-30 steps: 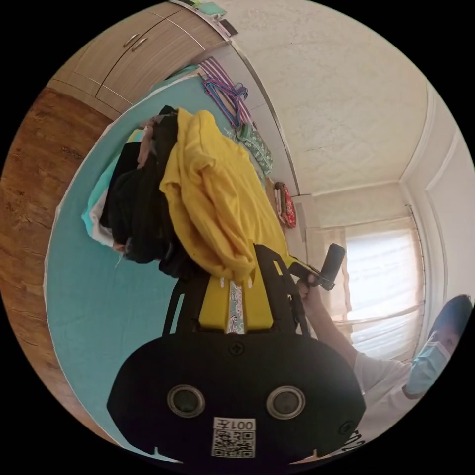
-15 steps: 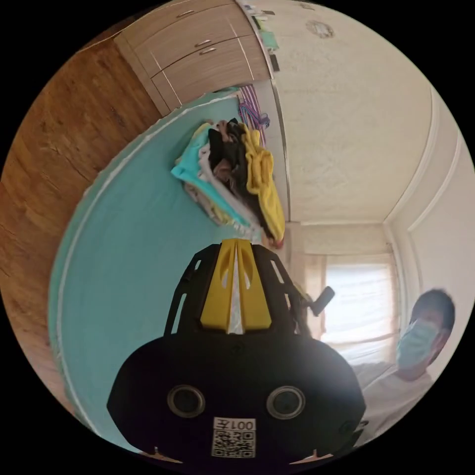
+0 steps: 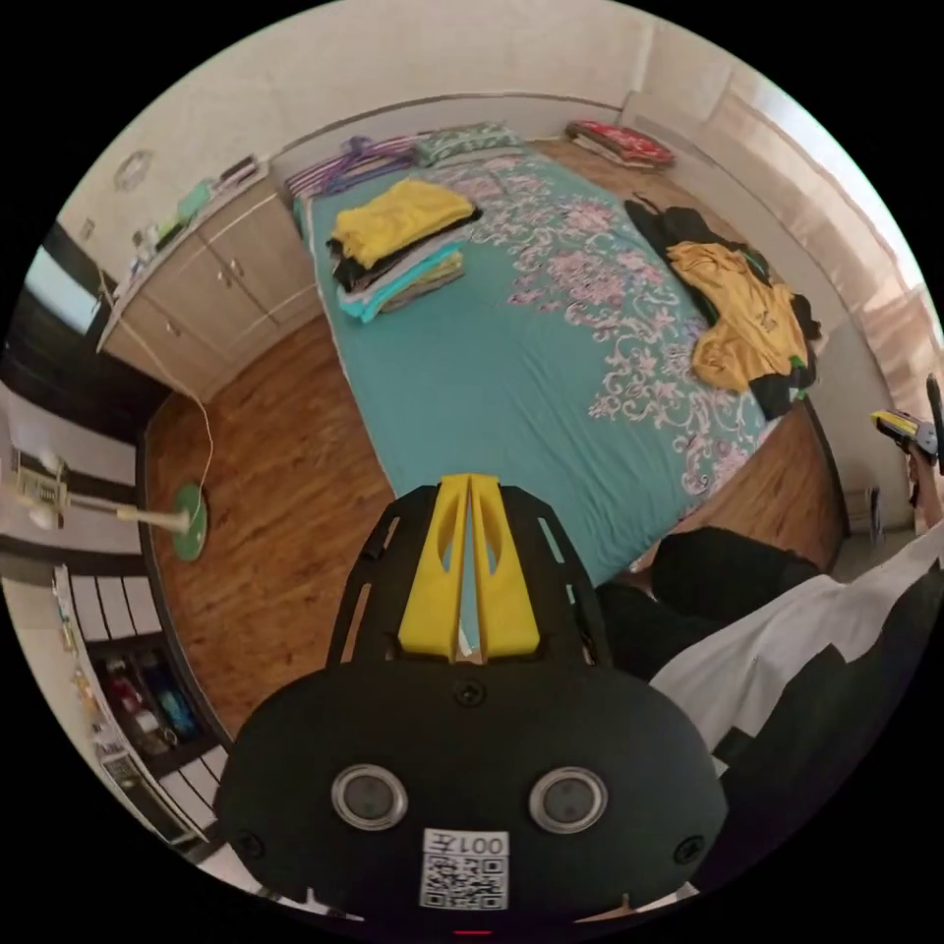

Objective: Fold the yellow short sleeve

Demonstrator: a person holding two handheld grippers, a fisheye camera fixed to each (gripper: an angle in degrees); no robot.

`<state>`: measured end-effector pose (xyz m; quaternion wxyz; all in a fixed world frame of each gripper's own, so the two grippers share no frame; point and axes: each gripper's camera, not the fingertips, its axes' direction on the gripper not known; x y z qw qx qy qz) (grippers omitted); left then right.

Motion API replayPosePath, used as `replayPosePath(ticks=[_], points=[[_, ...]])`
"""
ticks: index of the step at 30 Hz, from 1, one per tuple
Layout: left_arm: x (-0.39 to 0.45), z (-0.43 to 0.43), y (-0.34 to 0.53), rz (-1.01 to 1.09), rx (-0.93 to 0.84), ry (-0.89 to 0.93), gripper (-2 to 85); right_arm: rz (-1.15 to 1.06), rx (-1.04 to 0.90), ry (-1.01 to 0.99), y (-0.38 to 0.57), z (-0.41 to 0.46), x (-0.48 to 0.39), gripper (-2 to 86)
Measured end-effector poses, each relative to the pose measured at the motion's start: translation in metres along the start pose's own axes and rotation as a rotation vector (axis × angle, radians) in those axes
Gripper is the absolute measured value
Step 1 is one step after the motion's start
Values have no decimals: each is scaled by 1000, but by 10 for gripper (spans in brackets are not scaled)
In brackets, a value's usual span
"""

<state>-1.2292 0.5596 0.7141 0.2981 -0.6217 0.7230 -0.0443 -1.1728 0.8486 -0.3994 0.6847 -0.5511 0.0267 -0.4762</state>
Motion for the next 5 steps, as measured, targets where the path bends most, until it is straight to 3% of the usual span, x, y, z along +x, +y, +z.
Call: replayPosePath(ticks=[5], points=[[90, 19, -52, 201, 134, 40, -10, 259, 108, -38, 102, -43, 55, 2]])
